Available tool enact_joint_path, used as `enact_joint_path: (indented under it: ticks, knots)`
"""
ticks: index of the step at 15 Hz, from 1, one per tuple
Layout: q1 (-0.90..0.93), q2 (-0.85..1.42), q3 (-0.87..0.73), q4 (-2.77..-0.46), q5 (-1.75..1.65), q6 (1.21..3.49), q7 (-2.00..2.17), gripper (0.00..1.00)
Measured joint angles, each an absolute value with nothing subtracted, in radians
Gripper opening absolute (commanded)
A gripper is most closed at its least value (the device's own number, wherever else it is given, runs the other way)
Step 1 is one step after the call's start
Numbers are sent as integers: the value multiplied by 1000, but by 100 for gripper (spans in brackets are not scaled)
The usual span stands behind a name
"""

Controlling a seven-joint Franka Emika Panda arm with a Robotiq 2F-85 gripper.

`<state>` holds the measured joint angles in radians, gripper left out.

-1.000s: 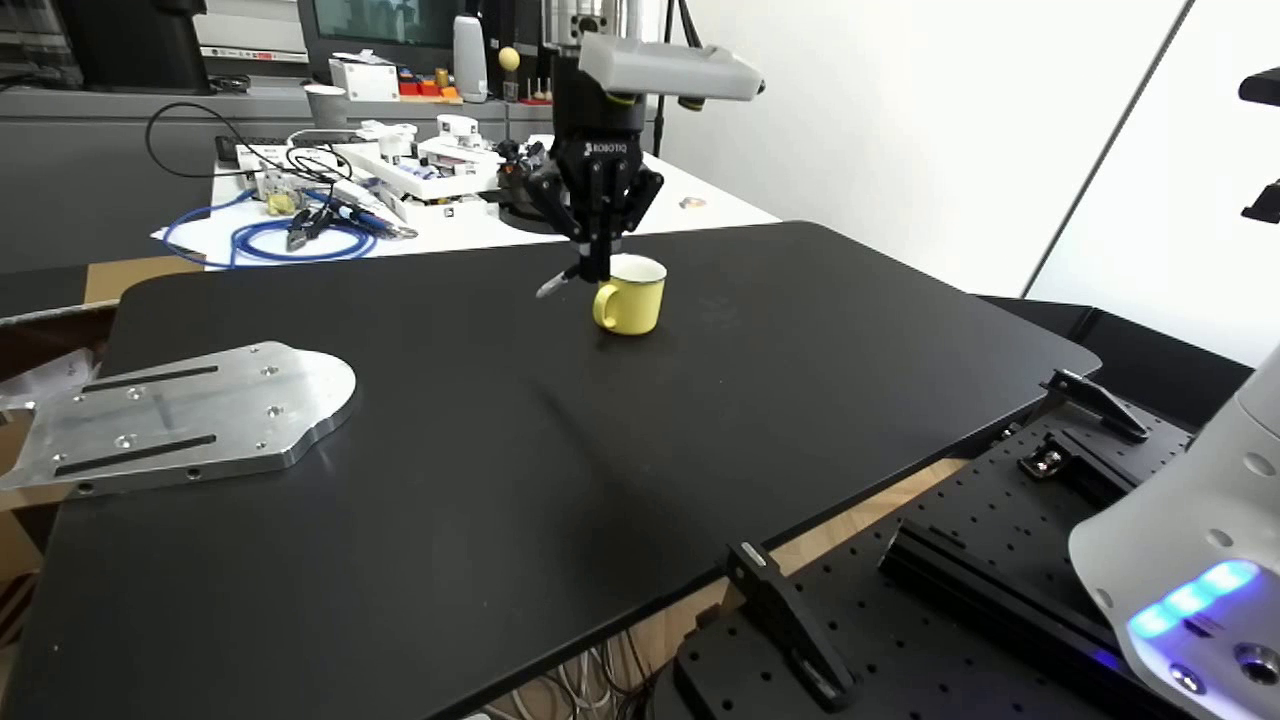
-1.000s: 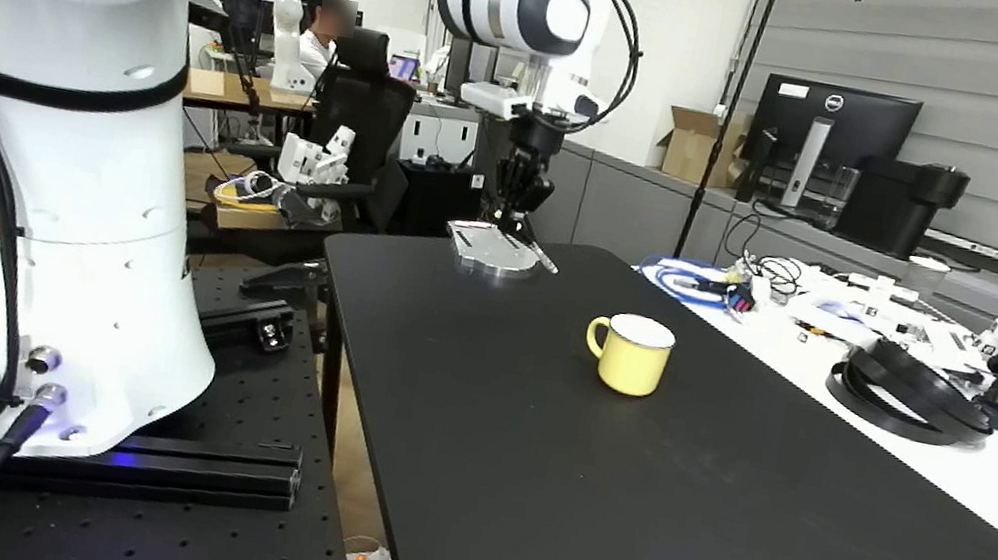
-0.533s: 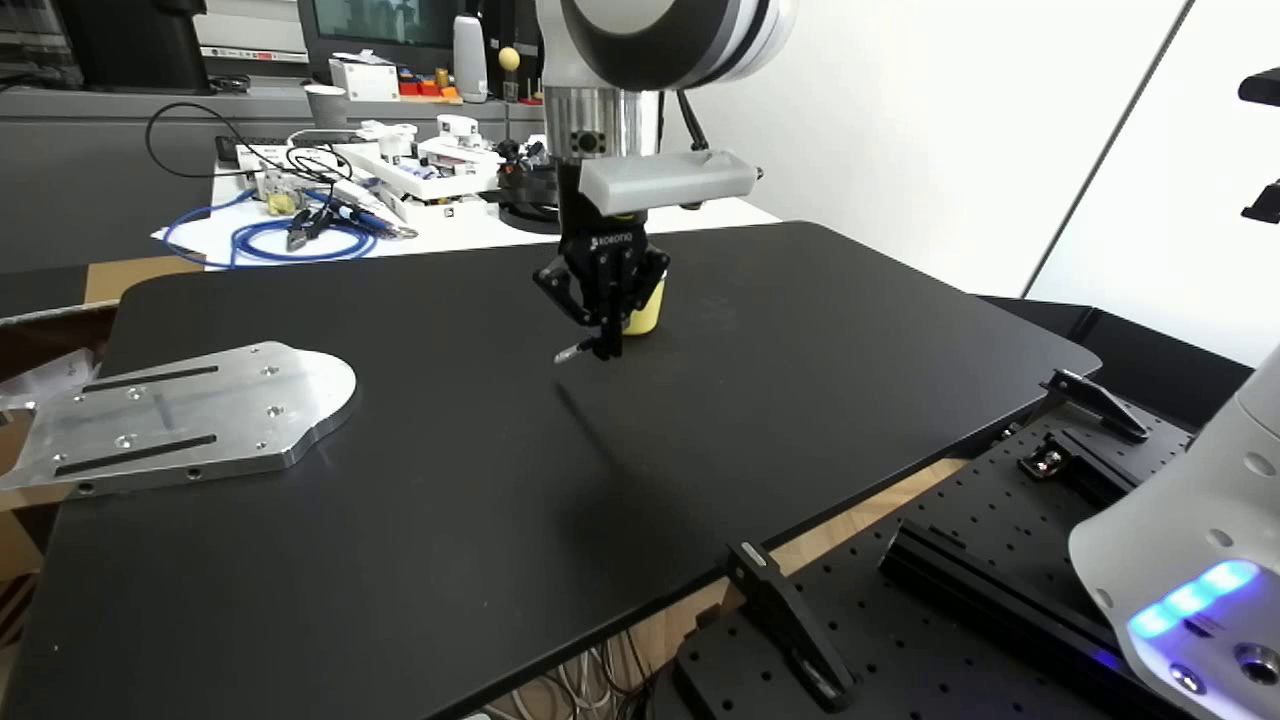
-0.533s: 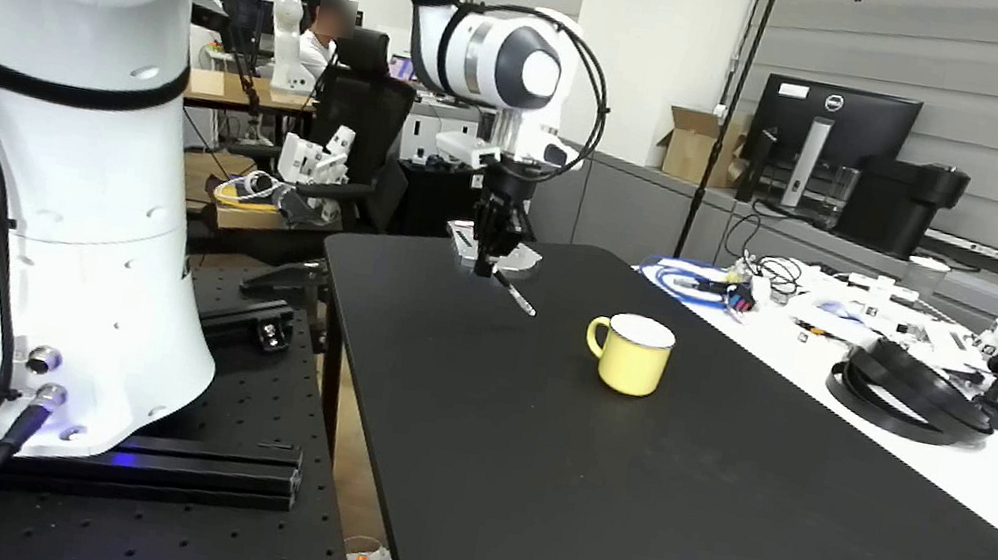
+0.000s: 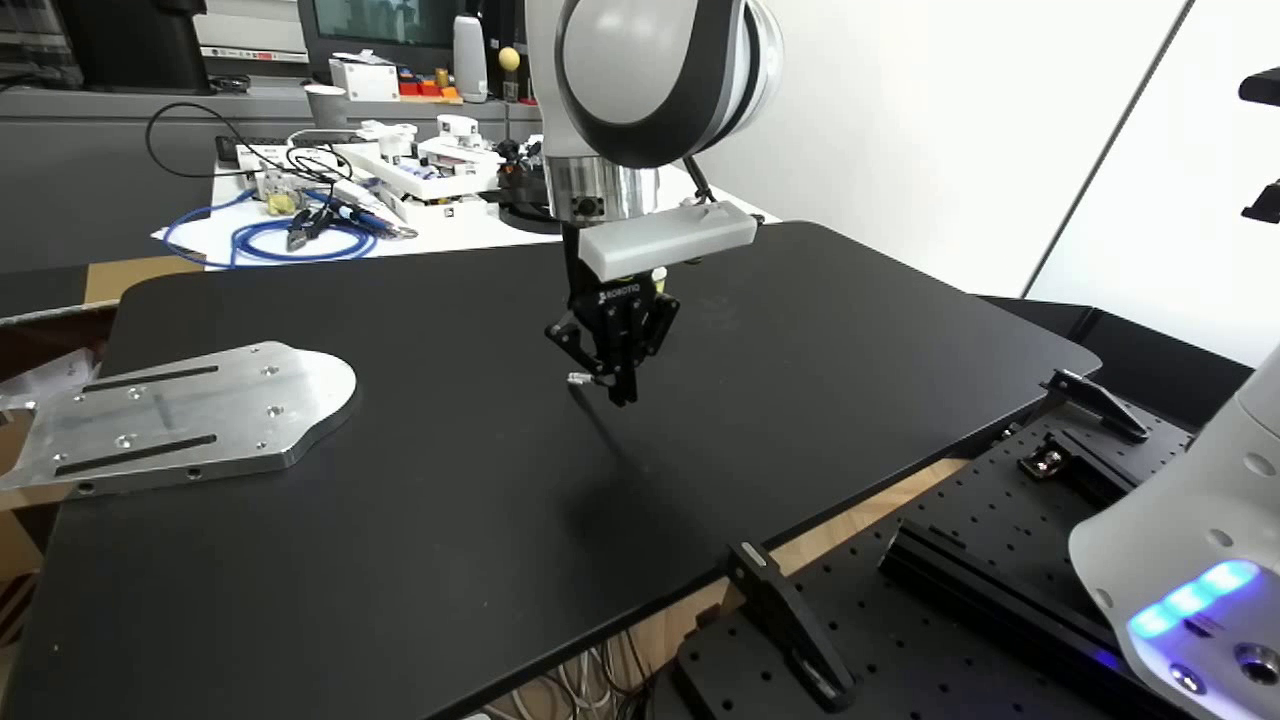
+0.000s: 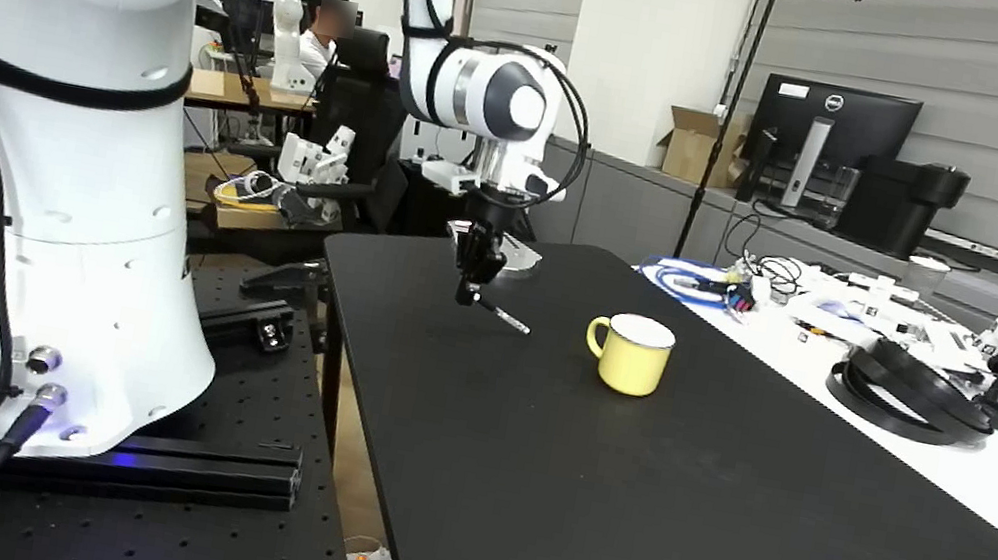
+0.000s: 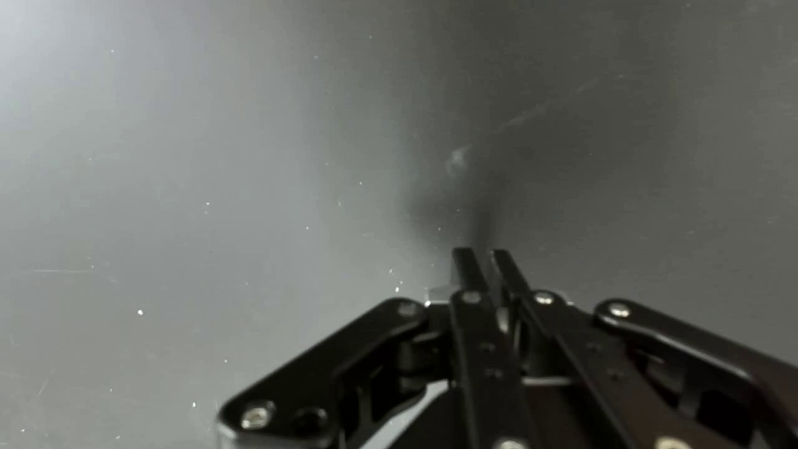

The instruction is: Pick the marker from the cup and put it on the table

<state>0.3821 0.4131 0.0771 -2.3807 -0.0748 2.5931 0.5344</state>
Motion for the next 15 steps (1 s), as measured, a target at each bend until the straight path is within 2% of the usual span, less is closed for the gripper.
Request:
enact_joint_path:
  ticks: [2,11,13,15]
  knots:
    - [392,416,69,-2379,-75,2577,539,34]
    - [394,417,70,-2370,-60,2559,543,95]
    - [394,417,72,-2370,-53,2569,543,100]
    - [394,418,74,-2370,-42,2581,543,100]
